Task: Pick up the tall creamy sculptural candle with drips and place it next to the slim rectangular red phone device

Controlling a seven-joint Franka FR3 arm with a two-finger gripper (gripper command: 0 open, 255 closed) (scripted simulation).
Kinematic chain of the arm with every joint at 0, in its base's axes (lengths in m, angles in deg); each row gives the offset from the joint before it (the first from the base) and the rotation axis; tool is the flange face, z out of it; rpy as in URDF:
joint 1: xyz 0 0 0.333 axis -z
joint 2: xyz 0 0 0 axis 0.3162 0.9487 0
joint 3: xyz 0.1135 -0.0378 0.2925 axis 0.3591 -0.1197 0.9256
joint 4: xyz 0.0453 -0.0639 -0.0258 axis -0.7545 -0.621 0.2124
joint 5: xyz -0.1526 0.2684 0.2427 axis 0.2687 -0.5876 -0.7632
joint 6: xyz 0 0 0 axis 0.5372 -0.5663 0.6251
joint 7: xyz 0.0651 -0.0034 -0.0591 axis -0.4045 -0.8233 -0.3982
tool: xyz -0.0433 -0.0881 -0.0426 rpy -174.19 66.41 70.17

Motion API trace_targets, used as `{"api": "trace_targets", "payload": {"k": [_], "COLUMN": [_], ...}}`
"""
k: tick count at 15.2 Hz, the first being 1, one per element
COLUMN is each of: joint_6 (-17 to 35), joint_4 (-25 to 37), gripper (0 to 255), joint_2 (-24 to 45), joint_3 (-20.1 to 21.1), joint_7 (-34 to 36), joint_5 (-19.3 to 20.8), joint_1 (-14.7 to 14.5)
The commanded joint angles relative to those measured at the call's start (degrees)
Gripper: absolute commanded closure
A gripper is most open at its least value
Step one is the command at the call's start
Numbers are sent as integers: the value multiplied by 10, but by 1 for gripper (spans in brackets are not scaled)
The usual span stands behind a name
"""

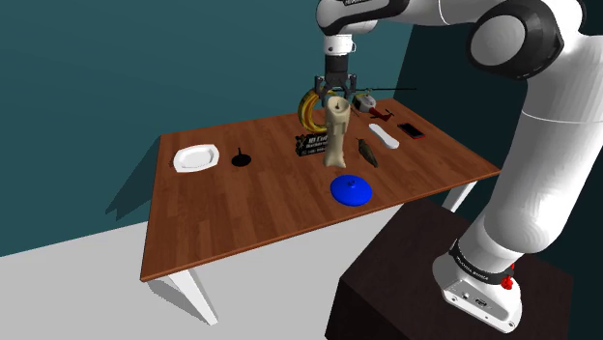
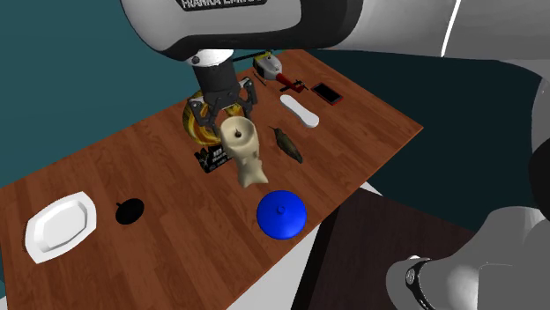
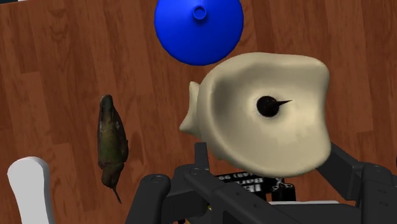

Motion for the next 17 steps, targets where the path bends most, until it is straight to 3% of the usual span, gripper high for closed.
{"api": "trace_targets", "payload": {"k": [1, 7, 17], "joint_6": [-16, -55, -50], "joint_4": [16, 56, 8], "gripper": [255, 255, 255], "joint_2": [0, 0, -34], "joint_3": [0, -1, -51], "joint_7": [1, 4, -118], "joint_5": [0, 0, 19], "joint_1": [1, 2, 73]}}
